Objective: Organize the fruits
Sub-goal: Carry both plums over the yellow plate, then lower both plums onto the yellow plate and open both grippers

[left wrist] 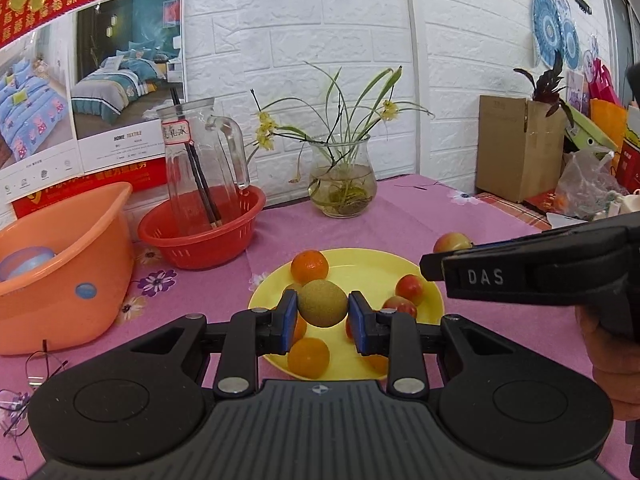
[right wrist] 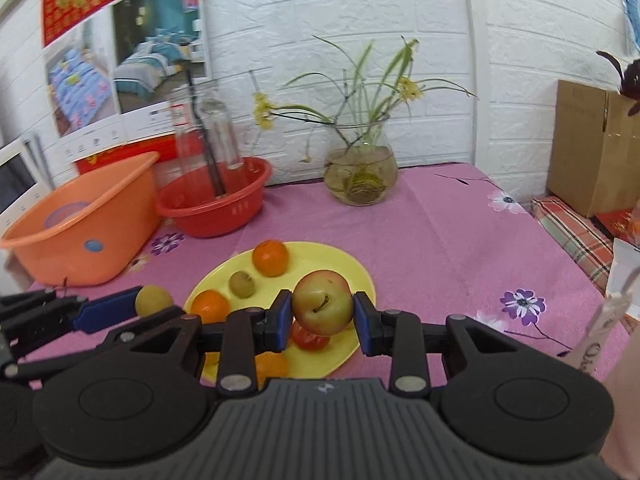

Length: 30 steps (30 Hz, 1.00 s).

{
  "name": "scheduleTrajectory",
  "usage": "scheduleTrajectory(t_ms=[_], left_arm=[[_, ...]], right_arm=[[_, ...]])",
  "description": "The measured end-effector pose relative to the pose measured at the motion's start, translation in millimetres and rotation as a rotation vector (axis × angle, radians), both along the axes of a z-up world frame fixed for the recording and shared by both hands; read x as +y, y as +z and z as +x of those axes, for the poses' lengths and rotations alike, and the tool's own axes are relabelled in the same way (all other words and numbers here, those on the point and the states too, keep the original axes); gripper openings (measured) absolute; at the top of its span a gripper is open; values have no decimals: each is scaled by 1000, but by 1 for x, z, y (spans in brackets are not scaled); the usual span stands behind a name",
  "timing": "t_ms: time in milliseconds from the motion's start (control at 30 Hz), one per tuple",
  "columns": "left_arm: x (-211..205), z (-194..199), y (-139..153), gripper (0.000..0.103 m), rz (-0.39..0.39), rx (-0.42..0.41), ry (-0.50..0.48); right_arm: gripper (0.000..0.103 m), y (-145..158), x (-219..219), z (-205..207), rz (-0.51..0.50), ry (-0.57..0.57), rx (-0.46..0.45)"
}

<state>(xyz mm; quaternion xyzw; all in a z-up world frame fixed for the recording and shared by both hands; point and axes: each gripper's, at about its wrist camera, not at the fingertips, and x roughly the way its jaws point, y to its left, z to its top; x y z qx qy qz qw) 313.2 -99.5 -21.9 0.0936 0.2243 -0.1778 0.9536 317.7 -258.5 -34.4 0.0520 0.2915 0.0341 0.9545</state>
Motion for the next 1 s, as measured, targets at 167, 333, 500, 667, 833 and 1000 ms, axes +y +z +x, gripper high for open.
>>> scheduleTrajectory(t_ms=[167, 333, 500, 667, 833, 1000], left_arm=[[-10, 20, -9, 26, 15, 23, -7], [-17, 39, -17, 26, 23, 37, -4], [-23, 56, -24, 26, 24, 54, -1], [-28, 69, -31, 26, 43, 62, -1], [-31, 75, -36, 26, 51, 70, -10], [-38, 77, -42, 26, 72, 81, -20]], right_arm=[[72, -6, -6, 22, 5, -16, 18], [72, -12, -4, 38, 11, -5, 33], [72, -24, -4, 54, 29, -8, 66], [72, -32, 0, 64, 0, -4, 69], [72, -36, -2, 70, -4, -1, 66], [72, -41, 2, 73, -34, -3, 56]])
